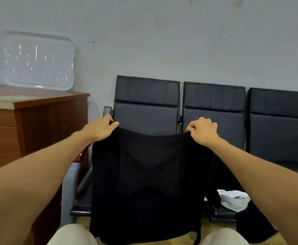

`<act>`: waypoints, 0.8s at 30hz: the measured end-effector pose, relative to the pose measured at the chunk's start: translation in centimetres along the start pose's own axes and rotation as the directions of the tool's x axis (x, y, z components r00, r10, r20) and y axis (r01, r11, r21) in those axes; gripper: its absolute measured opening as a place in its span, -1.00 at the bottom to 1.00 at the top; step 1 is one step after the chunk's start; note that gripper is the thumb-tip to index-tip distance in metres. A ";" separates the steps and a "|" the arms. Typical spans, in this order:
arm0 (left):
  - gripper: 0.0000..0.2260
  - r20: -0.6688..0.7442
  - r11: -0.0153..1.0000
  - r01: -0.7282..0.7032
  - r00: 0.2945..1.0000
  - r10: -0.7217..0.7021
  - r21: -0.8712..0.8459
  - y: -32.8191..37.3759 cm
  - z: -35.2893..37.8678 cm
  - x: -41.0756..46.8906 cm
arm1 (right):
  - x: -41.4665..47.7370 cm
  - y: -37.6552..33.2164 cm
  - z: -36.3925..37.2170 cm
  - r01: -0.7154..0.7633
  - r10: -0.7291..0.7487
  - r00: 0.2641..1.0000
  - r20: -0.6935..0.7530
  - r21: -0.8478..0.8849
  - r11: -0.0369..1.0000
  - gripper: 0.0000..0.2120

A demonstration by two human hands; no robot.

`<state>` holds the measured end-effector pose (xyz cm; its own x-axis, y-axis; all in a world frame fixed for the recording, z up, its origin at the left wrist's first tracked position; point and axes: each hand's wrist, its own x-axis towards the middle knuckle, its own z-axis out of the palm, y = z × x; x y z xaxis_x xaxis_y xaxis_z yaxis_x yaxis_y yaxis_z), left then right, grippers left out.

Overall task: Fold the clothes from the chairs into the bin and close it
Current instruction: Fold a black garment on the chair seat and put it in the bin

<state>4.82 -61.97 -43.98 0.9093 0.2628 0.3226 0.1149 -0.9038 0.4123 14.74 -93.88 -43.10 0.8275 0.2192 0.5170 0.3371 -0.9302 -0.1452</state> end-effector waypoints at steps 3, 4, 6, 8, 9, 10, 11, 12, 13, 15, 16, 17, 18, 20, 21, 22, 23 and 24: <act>-0.77 -0.059 0.999 -0.033 0.998 0.033 0.010 -2.0 2.4 1.2 | 1.0 -0.2 3.5 0.002 -0.002 0.999 -0.038 0.001 1.000 -0.77; -0.80 -0.062 0.999 -0.035 0.997 0.036 0.017 -2.7 3.2 1.7 | 1.4 -0.2 4.8 0.001 -0.001 0.999 -0.049 -0.007 1.000 -0.77; -0.86 -0.060 0.998 -0.027 0.998 0.030 0.049 -4.1 4.8 2.8 | 2.0 -0.2 7.3 -0.002 0.000 0.998 -0.064 -0.031 1.000 -0.75; -0.92 -0.066 0.995 -0.001 0.998 0.008 0.101 -5.5 6.6 3.9 | 2.4 -0.1 10.0 -0.018 0.016 0.997 -0.074 -0.036 0.999 -0.74; -0.93 -0.073 0.991 0.014 0.997 -0.004 0.133 -6.2 7.7 4.4 | 2.6 0.1 11.3 -0.033 0.030 0.996 -0.078 -0.029 0.999 -0.75; -0.94 -0.078 0.986 0.027 0.997 -0.014 0.165 -6.8 8.8 4.9 | 2.8 0.4 12.7 -0.051 0.049 0.996 -0.079 -0.018 0.999 -0.76; -0.95 -0.076 0.981 0.037 0.997 -0.022 0.193 -7.5 10.0 5.3 | 3.0 0.6 14.1 -0.069 0.069 0.995 -0.075 -0.004 0.998 -0.77; -0.97 -0.064 0.973 0.046 0.997 -0.032 0.226 -8.1 11.1 5.8 | 3.1 0.9 15.4 -0.084 0.084 0.994 -0.069 0.010 0.996 -0.78; -0.98 -0.041 0.964 0.047 0.998 -0.038 0.263 -8.6 12.3 6.2 | 3.3 1.2 16.8 -0.095 0.096 0.994 -0.061 0.022 0.995 -0.78; -0.87 0.032 0.942 0.009 0.999 -0.021 0.336 -9.3 14.5 7.2 | 3.6 1.8 19.3 -0.112 0.113 0.993 -0.030 0.036 0.993 -0.77; -0.81 0.075 0.933 -0.024 0.997 -0.004 0.360 -9.6 15.6 7.7 | 3.8 2.1 20.5 -0.119 0.119 0.993 -0.004 0.034 0.992 -0.76; -0.79 0.107 0.928 -0.050 0.994 0.011 0.368 -9.9 16.7 8.3 | 3.9 2.5 21.8 -0.123 0.122 0.992 0.025 0.027 0.992 -0.74; -0.79 0.120 0.928 -0.060 0.993 0.017 0.368 -10.2 17.7 9.0 | 4.2 2.9 23.1 -0.124 0.123 0.991 0.049 0.020 0.992 -0.72; -0.82 0.115 0.933 -0.053 0.993 0.013 0.355 -11.0 19.8 10.5 | 4.7 3.6 25.7 -0.127 0.125 0.989 0.080 0.009 0.992 -0.73; -0.84 0.109 0.937 -0.045 0.994 0.008 0.345 -11.4 20.8 11.3 | 5.1 3.9 27.0 -0.118 0.118 0.990 0.082 0.006 0.993 -0.76; -0.86 0.106 0.939 -0.041 0.994 0.005 0.342 -11.9 21.8 12.1 | 5.5 4.2 28.3 -0.100 0.100 0.992 0.079 0.000 0.995 -0.79; -0.88 0.101 0.936 -0.043 0.995 0.008 0.350 -12.4 22.7 12.9 | 6.0 4.5 29.6 -0.073 0.073 0.994 0.078 -0.013 0.997 -0.82; -0.88 0.099 0.928 -0.048 0.995 0.012 0.368 -12.9 23.6 13.8 | 6.5 4.7 30.8 -0.038 0.040 0.996 0.083 -0.031 0.999 -0.84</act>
<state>25.29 -54.69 -64.97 0.9458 0.2170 0.2417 0.2103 -0.9762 0.0535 35.51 -87.80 -66.42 0.8747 0.2054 0.4390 0.2916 -0.9465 -0.1382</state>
